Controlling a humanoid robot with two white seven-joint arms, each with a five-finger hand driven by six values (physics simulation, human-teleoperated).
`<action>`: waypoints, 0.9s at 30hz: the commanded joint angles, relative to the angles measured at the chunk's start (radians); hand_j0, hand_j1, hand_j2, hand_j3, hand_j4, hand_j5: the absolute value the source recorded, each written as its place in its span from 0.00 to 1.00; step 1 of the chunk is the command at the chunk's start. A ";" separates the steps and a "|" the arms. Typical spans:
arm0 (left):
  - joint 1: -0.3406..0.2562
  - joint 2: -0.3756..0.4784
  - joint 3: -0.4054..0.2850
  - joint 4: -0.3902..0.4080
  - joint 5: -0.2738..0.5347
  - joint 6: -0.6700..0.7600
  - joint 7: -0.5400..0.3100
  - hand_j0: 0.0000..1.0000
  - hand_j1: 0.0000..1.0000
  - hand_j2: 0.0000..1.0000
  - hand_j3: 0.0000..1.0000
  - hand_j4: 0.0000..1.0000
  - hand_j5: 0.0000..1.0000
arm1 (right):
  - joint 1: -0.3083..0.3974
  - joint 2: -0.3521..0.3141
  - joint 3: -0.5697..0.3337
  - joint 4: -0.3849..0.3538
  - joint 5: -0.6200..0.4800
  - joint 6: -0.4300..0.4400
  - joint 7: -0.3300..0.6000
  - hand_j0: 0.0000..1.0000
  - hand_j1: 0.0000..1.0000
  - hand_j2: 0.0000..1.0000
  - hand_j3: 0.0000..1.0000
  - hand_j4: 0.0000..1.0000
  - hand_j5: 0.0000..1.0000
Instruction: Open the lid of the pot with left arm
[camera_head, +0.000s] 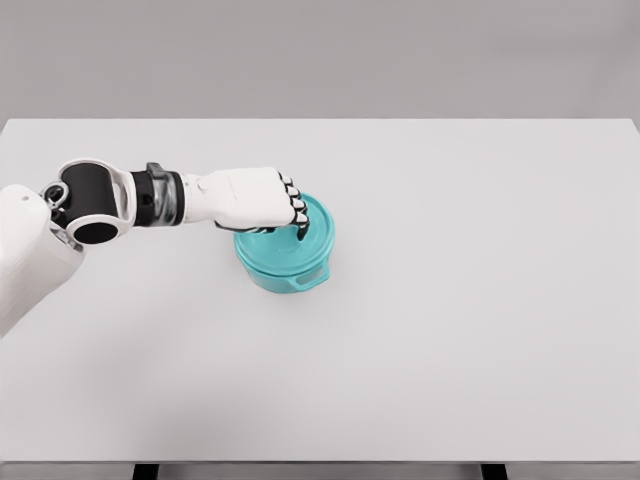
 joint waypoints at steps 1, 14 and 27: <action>0.000 0.002 0.005 0.001 0.006 0.002 0.000 0.56 0.56 0.56 0.56 0.56 0.56 | 0.000 0.000 0.000 0.001 -0.001 0.000 0.000 1.00 1.00 1.00 1.00 1.00 1.00; -0.041 0.123 0.056 -0.002 0.093 0.002 0.000 0.56 0.56 0.56 0.56 0.56 0.56 | 0.000 0.000 0.000 -0.001 -0.001 0.000 0.000 1.00 1.00 1.00 1.00 1.00 1.00; -0.009 0.252 0.142 0.100 0.108 0.002 0.000 0.56 0.56 0.56 0.56 0.56 0.56 | 0.000 0.000 0.000 -0.001 -0.001 0.000 0.000 1.00 1.00 1.00 1.00 1.00 1.00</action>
